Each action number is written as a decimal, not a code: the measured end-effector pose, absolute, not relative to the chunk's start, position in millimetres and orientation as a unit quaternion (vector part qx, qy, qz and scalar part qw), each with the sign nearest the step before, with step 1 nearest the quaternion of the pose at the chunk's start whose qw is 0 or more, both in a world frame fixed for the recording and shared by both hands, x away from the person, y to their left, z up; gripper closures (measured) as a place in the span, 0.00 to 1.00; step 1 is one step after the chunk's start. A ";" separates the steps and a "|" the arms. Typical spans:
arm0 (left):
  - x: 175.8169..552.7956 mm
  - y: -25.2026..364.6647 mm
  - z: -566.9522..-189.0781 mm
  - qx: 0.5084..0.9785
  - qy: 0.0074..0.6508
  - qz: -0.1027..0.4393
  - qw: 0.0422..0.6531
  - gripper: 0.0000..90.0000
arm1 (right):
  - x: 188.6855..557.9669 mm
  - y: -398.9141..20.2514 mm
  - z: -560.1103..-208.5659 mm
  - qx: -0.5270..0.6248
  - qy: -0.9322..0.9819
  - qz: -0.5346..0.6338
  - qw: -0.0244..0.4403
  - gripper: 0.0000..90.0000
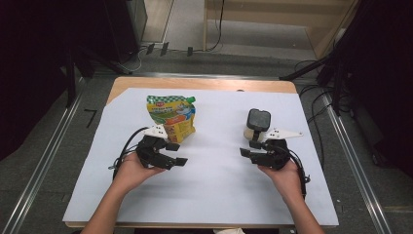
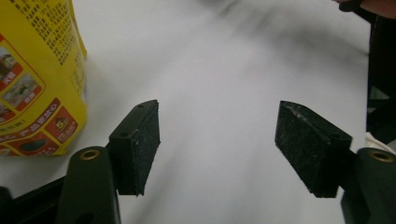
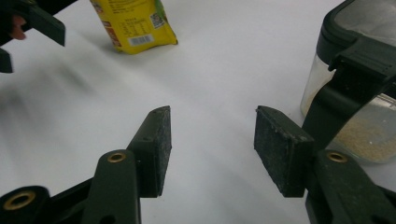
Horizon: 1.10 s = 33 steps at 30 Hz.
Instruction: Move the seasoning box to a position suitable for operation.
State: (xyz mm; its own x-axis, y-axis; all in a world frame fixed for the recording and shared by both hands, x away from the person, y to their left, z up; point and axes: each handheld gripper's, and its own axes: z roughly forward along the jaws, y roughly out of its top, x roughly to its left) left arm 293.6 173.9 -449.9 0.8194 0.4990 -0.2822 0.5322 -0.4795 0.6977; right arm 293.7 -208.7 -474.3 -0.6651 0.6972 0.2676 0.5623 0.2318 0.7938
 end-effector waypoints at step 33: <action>291.3 164.6 -446.3 0.869 0.279 -0.022 0.409 0.46 | 292.6 -201.4 -476.5 0.360 0.806 0.467 0.051 0.55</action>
